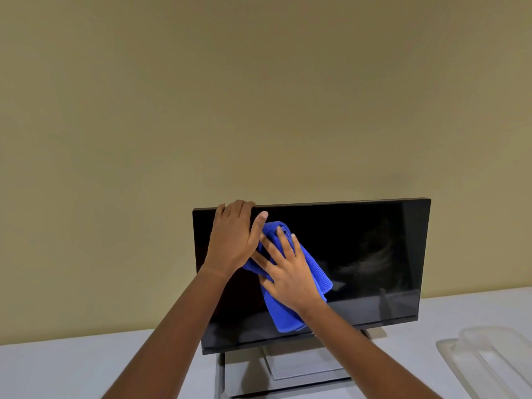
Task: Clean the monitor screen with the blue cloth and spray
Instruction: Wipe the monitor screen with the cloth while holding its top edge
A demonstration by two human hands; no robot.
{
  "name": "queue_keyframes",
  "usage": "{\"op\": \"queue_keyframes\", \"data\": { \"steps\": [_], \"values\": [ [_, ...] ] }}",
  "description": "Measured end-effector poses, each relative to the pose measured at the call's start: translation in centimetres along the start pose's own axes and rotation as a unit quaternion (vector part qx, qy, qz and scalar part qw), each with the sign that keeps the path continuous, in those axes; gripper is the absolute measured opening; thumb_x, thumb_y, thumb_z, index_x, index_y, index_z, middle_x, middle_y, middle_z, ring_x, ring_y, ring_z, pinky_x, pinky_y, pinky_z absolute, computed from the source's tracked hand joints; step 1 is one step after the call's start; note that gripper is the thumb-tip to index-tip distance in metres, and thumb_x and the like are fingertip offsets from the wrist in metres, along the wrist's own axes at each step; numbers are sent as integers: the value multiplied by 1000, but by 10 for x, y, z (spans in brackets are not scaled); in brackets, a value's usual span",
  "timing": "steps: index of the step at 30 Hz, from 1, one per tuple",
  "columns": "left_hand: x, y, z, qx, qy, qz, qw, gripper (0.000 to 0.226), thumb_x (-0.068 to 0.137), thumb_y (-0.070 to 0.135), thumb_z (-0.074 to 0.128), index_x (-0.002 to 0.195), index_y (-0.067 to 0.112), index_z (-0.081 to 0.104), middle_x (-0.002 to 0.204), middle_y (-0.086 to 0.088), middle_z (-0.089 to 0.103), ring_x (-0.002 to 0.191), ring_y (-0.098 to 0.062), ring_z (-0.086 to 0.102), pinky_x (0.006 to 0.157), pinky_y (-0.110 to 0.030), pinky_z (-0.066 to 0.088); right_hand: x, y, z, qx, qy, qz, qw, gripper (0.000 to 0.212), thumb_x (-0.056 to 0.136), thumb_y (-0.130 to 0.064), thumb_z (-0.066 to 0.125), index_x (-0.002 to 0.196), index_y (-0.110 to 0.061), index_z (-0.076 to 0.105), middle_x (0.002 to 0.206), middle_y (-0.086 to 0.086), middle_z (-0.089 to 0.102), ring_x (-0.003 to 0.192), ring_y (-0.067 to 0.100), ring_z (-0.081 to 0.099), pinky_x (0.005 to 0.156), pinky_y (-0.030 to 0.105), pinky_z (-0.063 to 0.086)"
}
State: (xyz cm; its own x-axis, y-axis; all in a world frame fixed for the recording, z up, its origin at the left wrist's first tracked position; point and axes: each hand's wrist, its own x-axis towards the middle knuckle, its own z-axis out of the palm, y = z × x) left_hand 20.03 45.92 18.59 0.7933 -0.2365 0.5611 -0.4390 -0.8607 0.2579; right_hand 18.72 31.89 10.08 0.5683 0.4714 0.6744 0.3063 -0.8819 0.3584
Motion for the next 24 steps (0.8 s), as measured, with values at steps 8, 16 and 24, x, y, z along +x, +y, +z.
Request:
{"op": "queue_keyframes", "data": {
  "steps": [8,16,24],
  "values": [
    [21,42,17,0,-59,24,998,52,96,43,24,128,8,46,131,-8,54,123,-22,46,112,-38,22,-20,89,-7,-45,18,7,999,64,79,-42,55,138,-31,33,142,5,46,134,38,35,101,56,37],
    [43,85,34,-61,-86,58,993,55,97,42,20,119,7,56,119,-8,61,117,-22,51,109,-35,26,-64,193,-20,13,7,185,983,56,86,-39,41,137,-16,44,145,16,39,135,45,29,106,55,36],
    [48,87,41,-226,-69,-2,972,69,90,52,8,98,13,65,99,-10,66,101,-22,56,98,-18,29,-88,213,-12,223,107,480,842,60,91,-30,51,145,-24,25,157,6,13,145,32,4,117,50,13]
  ]
}}
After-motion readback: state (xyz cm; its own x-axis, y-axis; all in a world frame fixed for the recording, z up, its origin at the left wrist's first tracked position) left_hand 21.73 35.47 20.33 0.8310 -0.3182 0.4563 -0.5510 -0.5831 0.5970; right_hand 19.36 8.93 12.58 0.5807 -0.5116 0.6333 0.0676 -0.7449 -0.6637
